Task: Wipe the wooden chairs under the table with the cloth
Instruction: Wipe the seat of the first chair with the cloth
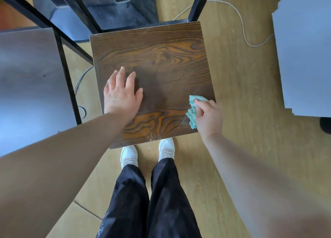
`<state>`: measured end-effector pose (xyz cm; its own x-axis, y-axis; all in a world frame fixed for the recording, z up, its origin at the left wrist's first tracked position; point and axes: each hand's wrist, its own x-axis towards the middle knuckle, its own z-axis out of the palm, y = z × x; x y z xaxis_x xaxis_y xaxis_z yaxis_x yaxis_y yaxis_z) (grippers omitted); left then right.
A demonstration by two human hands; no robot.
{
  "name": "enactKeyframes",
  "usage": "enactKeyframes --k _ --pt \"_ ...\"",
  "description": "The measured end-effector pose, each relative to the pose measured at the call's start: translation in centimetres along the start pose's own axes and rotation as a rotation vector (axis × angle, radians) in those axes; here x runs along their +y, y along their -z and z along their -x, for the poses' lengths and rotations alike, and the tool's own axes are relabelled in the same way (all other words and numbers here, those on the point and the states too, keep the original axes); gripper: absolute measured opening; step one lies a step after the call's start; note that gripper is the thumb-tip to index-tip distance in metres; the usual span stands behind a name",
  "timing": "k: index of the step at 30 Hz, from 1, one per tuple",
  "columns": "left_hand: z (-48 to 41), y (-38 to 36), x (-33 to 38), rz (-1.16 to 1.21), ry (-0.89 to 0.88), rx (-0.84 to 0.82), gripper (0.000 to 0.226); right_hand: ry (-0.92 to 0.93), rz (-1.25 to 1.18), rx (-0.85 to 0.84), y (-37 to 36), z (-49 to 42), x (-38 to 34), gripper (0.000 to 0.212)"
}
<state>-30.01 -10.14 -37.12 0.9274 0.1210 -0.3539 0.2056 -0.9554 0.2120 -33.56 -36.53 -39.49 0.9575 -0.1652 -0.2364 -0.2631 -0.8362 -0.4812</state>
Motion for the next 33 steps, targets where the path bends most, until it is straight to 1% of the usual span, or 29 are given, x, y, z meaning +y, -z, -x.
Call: enactKeyframes --k 3,10,14,16,19,20,22,26,29,31,33 --pt "0.7 0.1 -1.7 0.002 0.009 -0.003 0.055 0.021 0.055 -0.053 -1.1 1.6 -1.8 0.029" --pt "1.6 0.0 -3.7 0.016 0.042 0.016 0.055 0.178 0.077 -0.150 -4.6 5.8 -5.3 0.033" --pt "2.2 -0.1 -3.7 0.049 0.029 0.047 0.056 0.257 0.094 -0.332 -6.6 8.3 -8.0 0.036" --pt "2.6 0.1 -3.5 0.052 0.036 0.045 0.057 0.276 0.071 -0.379 -6.9 8.6 -8.9 0.036" --pt "3.0 0.6 -2.9 0.026 0.036 0.039 0.057 0.274 -0.003 -0.436 -6.0 8.1 -8.6 0.028" --pt "3.0 0.8 -2.6 0.012 0.026 0.039 0.057 0.284 -0.030 -0.428 -5.4 8.0 -8.0 0.025" --pt "2.9 0.8 -1.5 -0.015 0.002 0.029 0.057 0.277 -0.079 -0.351 -3.9 8.0 -6.3 0.022" --pt "2.1 0.2 2.3 -0.058 -0.060 0.006 0.057 0.162 -0.132 -0.146 0.2 7.3 -1.6 0.021" --pt "1.6 -0.5 5.7 -0.039 -0.111 0.009 0.056 0.065 -0.128 -0.021 3.1 5.5 1.8 0.023" --pt "1.3 -1.1 7.7 -0.030 -0.133 0.010 0.056 -0.004 -0.120 0.033 4.2 4.0 3.8 0.024" --pt "1.1 -1.6 9.2 -0.029 -0.160 0.017 0.056 -0.060 -0.111 0.026 4.5 2.7 5.4 0.027"
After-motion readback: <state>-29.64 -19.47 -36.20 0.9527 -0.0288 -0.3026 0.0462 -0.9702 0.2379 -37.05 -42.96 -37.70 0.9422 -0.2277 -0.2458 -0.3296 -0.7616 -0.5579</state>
